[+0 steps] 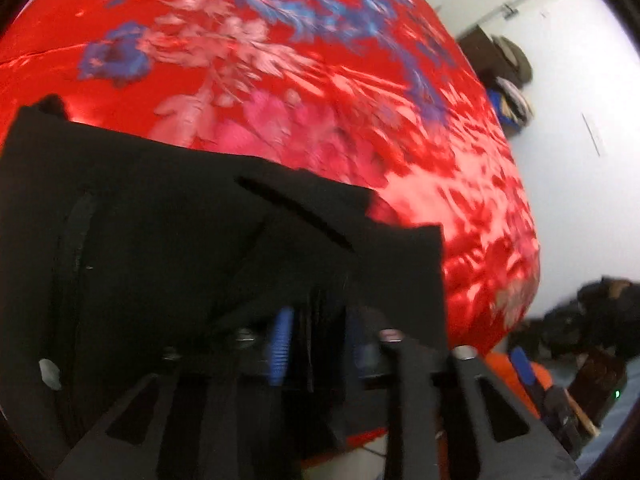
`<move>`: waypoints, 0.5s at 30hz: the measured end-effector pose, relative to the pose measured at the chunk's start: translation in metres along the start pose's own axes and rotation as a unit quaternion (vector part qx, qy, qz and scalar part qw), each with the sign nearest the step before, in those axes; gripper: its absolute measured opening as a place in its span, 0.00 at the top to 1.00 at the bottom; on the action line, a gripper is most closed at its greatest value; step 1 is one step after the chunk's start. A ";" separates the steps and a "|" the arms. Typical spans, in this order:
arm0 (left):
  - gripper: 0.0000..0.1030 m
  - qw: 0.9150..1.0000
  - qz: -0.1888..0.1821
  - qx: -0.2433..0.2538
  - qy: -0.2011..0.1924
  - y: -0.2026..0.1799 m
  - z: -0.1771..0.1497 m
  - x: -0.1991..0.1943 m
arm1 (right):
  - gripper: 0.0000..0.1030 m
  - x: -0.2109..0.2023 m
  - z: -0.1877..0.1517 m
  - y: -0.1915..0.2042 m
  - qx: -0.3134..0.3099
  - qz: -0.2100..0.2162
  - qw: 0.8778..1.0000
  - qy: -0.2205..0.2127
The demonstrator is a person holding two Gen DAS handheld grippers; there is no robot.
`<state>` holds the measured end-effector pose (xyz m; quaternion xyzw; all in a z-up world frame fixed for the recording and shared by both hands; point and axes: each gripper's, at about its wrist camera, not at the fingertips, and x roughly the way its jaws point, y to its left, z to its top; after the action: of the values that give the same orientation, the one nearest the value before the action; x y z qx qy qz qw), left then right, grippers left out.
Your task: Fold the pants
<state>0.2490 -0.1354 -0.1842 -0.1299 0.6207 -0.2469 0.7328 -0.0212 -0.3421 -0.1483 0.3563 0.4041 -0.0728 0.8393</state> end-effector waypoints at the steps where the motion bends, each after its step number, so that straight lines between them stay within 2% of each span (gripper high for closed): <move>1: 0.49 1.000 -0.029 0.008 -0.004 -0.005 -0.002 -0.009 | 0.00 -0.001 -0.001 -0.002 0.003 0.001 1.000 0.000; 2: 0.38 0.999 -0.042 0.016 -0.010 -0.010 -0.004 -0.017 | 0.00 -0.002 -0.001 -0.003 0.006 0.001 1.000 0.000; 3: 0.32 0.998 -0.052 0.030 -0.022 -0.017 -0.003 -0.031 | 0.00 -0.002 -0.001 -0.004 0.008 0.001 1.000 0.001; 6: 0.23 0.994 -0.065 0.058 -0.072 -0.022 -0.004 -0.082 | 0.00 0.003 -0.003 -0.003 0.005 0.004 1.000 0.010; 8: 0.16 0.991 -0.060 0.053 -0.108 -0.010 -0.008 -0.113 | 0.00 0.008 -0.005 0.007 -0.017 0.014 1.000 0.017; 10: 0.12 0.988 -0.036 0.043 -0.145 0.008 -0.013 -0.135 | 0.00 0.011 -0.009 0.022 -0.050 0.034 0.998 0.020; 12: 0.12 0.983 0.009 0.031 -0.183 0.038 -0.023 -0.151 | 0.00 0.014 -0.018 0.047 -0.106 0.060 0.992 0.025; 14: 0.12 0.977 0.047 0.014 -0.206 0.064 -0.035 -0.154 | 0.00 0.023 -0.033 0.078 -0.174 0.082 0.980 0.047; 15: 0.12 0.975 0.069 -0.012 -0.212 0.087 -0.046 -0.154 | 0.02 0.030 -0.043 0.093 -0.206 0.089 0.972 0.066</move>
<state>0.2052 0.0243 -0.1065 -0.1449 0.4614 -0.1545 0.8615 0.0097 -0.2404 -0.1385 0.2144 0.4320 0.1107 0.8690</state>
